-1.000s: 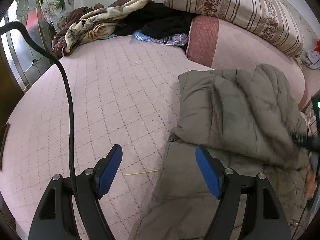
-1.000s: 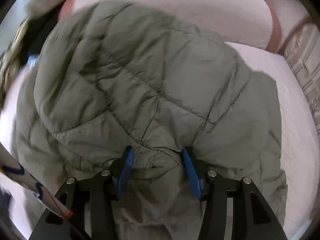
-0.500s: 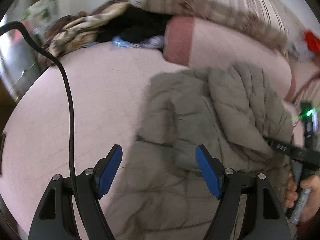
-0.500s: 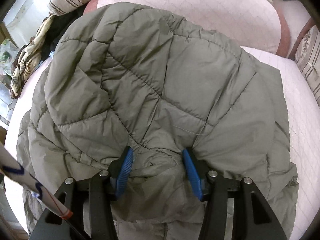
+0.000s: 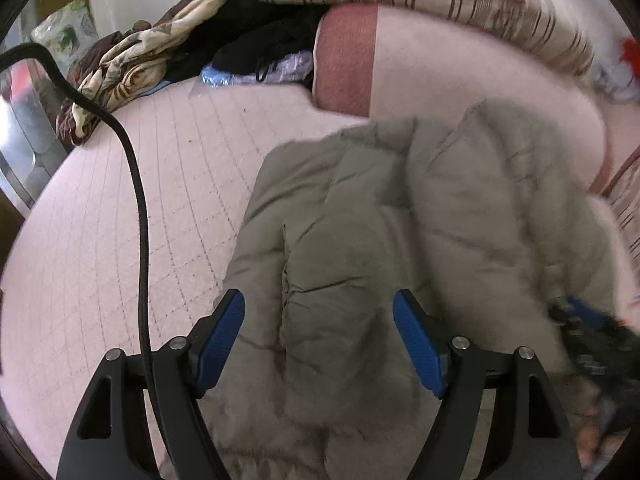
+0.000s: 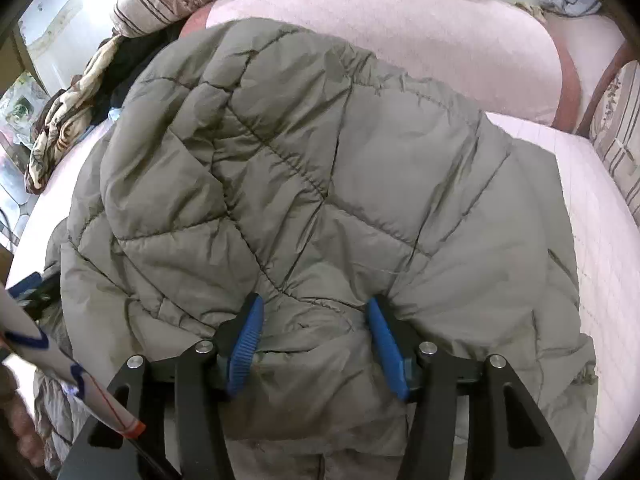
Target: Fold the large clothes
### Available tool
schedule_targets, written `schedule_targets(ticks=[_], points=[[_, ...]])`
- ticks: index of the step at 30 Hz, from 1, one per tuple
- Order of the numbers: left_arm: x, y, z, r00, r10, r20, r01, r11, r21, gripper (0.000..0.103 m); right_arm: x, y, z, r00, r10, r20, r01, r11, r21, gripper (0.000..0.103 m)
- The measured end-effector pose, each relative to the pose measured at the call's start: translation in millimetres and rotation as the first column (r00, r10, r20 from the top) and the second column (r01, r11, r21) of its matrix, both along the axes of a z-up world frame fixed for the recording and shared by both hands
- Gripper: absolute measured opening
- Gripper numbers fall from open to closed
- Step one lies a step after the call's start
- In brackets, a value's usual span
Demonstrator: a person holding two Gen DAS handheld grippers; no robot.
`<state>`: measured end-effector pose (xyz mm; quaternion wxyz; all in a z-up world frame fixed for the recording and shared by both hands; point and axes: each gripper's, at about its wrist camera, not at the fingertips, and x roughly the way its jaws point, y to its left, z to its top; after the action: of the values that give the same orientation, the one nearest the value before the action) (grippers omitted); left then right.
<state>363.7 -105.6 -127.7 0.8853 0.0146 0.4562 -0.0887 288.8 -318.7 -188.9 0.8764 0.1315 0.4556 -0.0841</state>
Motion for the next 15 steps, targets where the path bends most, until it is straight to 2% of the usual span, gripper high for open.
schedule_targets(ticks=[4, 7, 12, 15], points=[[-11.7, 10.1, 31.7, 1.0, -0.011, 0.014, 0.013, 0.996, -0.092, 0.077, -11.8, 0.9, 8.3, 0.999, 0.007, 0.042, -0.007, 1.0, -0.015, 0.058], [-4.6, -0.6, 38.9, 0.999, -0.042, -0.028, 0.039, 0.992, -0.121, 0.077, -27.8, -1.9, 16.1, 0.998, 0.006, 0.066, -0.006, 1.0, -0.005, 0.059], [16.6, -26.9, 24.0, 0.99, -0.096, -0.099, 0.074, 0.976, -0.205, 0.077, -56.6, -17.5, 35.0, 0.992, -0.022, 0.124, 0.021, 1.0, 0.008, 0.059], [33.2, -44.4, 7.0, 0.972, -0.183, -0.147, 0.138, 0.953, -0.271, 0.077, -66.7, -34.3, 43.7, 0.987, -0.052, 0.15, 0.052, 0.999, 0.004, 0.059]])
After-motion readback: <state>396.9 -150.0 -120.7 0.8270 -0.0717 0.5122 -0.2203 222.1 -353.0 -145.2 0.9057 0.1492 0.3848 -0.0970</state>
